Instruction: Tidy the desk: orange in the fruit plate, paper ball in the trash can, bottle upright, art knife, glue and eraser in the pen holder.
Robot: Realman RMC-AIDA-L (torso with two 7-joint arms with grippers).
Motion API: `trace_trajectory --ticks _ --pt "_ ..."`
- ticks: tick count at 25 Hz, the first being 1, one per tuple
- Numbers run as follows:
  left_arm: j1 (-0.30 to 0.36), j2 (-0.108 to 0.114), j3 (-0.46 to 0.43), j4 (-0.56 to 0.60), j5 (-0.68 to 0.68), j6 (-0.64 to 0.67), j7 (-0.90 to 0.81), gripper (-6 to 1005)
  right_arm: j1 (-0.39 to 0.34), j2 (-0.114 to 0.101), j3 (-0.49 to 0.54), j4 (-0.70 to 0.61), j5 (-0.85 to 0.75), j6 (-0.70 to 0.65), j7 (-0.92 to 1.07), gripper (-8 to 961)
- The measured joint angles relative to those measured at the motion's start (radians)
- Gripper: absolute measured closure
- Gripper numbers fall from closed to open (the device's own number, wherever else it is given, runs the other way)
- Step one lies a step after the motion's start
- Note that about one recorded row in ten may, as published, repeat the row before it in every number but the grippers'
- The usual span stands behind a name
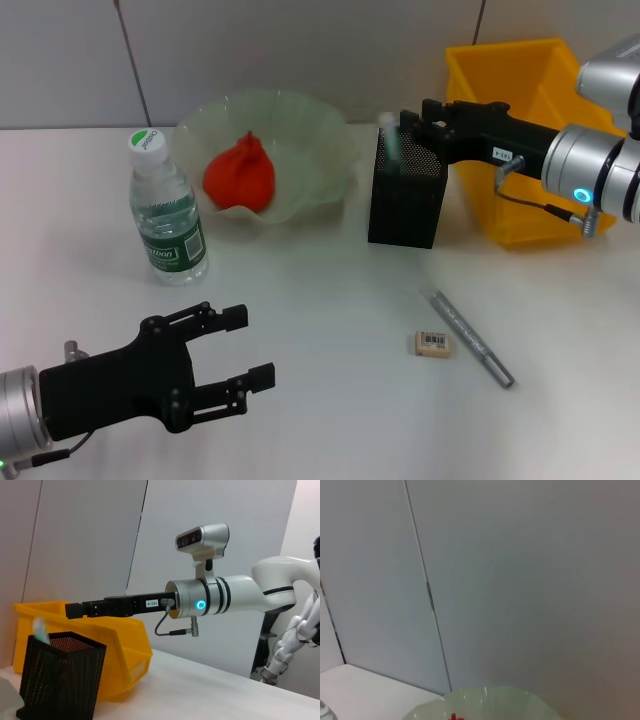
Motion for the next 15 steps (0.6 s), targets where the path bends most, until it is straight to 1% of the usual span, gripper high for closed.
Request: trace_trajectory --ticks 7,13,15 --pt "0.002 0.0 0.0 0.0 0.001 -0.001 0.001 211 -0.012 0.0 0.009 0.0 0.001 -0.007 0.002 533" --pt "0.003 0.0 0.0 0.0 0.003 -0.002 0.002 211 -0.013 0.0 0.012 -0.001 0.022 -0.019 0.005 329" --pt "0.003 0.0 0.0 0.0 0.004 -0.002 0.002 212 -0.015 0.0 0.011 -0.001 0.05 -0.027 0.007 307"
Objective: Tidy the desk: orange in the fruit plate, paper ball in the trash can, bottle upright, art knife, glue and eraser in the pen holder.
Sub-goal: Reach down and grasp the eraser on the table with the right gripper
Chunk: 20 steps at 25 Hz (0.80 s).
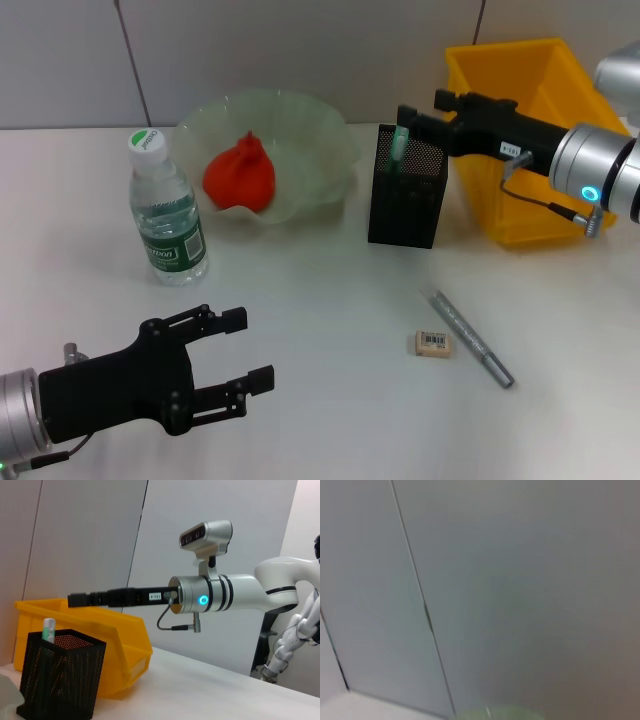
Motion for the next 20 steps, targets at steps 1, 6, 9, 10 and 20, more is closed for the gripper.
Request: trace_trajectory --ticks 1,6,9,10,20 --pt "0.0 0.0 0.0 0.0 0.001 0.0 0.0 212 -0.003 0.0 0.0 -0.001 0.017 -0.014 0.001 295" --pt "0.001 0.0 0.0 0.0 0.003 -0.002 0.0 212 -0.039 -0.007 0.001 -0.062 0.067 -0.181 0.062 274" --pt "0.002 0.001 0.003 0.0 0.004 0.004 0.0 211 -0.075 -0.012 -0.007 -0.151 0.063 -0.31 0.145 274" --pt "0.002 0.001 0.005 0.0 0.004 0.011 0.0 211 -0.085 -0.016 -0.01 -0.179 0.059 -0.356 0.174 274" --pt "0.008 0.003 0.007 0.0 0.004 0.028 0.0 211 -0.061 -0.124 0.001 -0.312 -0.134 -0.691 0.46 273"
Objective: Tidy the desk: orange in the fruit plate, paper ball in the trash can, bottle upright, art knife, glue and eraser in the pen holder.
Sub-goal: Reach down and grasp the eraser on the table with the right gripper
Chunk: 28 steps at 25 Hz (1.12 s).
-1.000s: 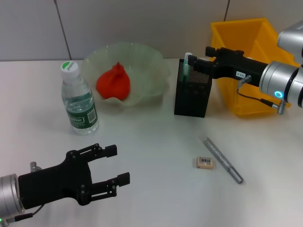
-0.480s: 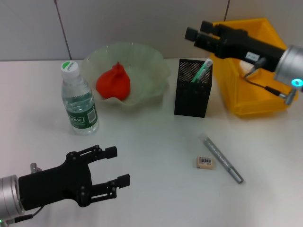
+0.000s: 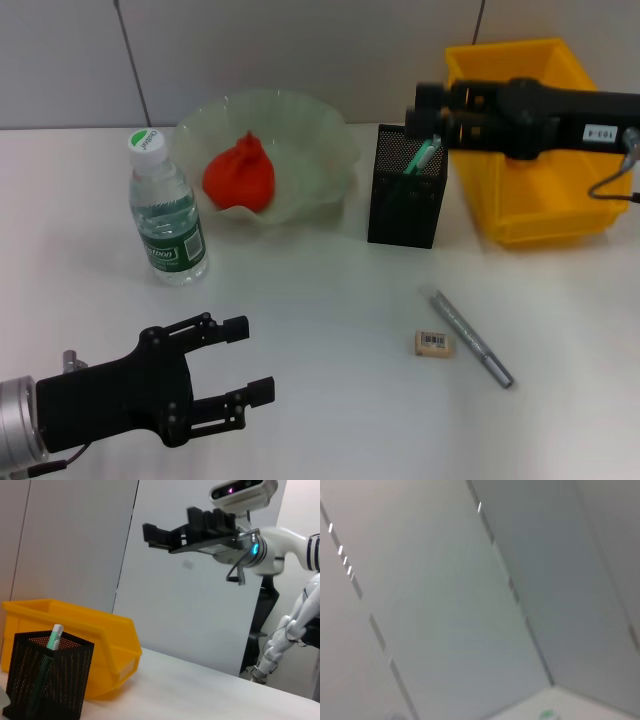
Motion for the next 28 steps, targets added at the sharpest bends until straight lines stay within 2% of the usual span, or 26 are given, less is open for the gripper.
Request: trace_trajectory --ticks 3,4,6,11,14,17,18,19,20,23,25,28 --pt "0.001 0.0 0.001 0.0 0.001 0.0 0.0 212 0.043 -0.01 0.0 -0.06 -0.139 -0.047 0.074 273" --pt "0.002 0.0 0.001 0.0 0.001 0.001 0.0 212 0.078 -0.011 -0.004 -0.092 -0.236 -0.073 0.115 274" --pt "0.003 0.0 0.002 0.0 0.002 0.001 0.0 212 0.1 -0.01 -0.007 -0.108 -0.29 -0.085 0.135 274" --pt "0.006 0.008 0.002 0.001 0.011 0.002 -0.004 212 0.194 0.002 -0.023 -0.141 -0.507 -0.12 0.182 274" --pt "0.006 0.013 0.003 0.005 0.022 0.002 -0.007 212 0.246 0.012 -0.07 -0.142 -0.621 -0.126 0.202 274" --pt "0.004 0.014 0.003 0.006 0.038 0.002 -0.004 211 0.28 0.03 -0.101 -0.144 -0.715 -0.119 0.206 275" --pt "0.0 0.015 0.003 0.007 0.056 -0.001 -0.002 211 0.29 0.041 -0.107 -0.149 -0.755 -0.118 0.206 275" --pt "-0.002 0.015 0.003 0.009 0.066 -0.004 -0.001 211 0.305 0.066 -0.113 -0.165 -0.825 -0.114 0.206 275" --pt "-0.005 0.015 0.003 0.012 0.081 -0.01 -0.001 211 0.305 0.066 -0.113 -0.165 -0.825 -0.114 0.206 275" --pt "-0.005 0.015 0.003 0.029 0.096 -0.029 0.01 211 0.316 0.108 -0.123 -0.201 -0.938 -0.102 0.205 276" --pt "-0.004 0.015 0.003 0.035 0.097 -0.038 0.029 211 0.319 0.117 -0.157 -0.208 -0.976 -0.089 0.205 277" --pt "-0.004 0.016 0.003 0.037 0.101 -0.054 0.049 211 0.322 0.117 -0.224 -0.205 -0.984 -0.067 0.224 277"
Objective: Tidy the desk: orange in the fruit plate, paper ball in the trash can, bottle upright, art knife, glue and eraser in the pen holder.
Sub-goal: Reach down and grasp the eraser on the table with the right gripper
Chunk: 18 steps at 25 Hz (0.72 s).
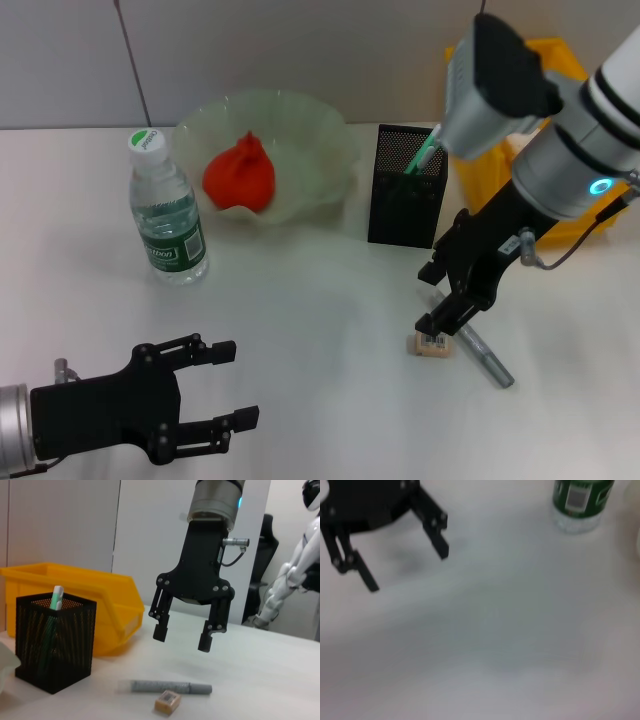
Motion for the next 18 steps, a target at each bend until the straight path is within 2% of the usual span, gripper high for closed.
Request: trace_trajectory --ticks 1,14,18 --pt "-0.002 0.0 0.0 0.003 0.006 -0.006 0.002 211 0.0 0.0 -0.036 0.0 -0.011 0.014 0.014 277" --pt "-0.01 -0.013 0.0 0.007 0.023 -0.029 -0.007 212 0.003 0.004 -0.177 0.072 -0.035 0.117 0.028 287" --pt "-0.006 -0.013 -0.006 0.005 0.022 -0.03 -0.008 212 0.002 0.006 -0.239 0.116 -0.032 0.172 0.028 327"
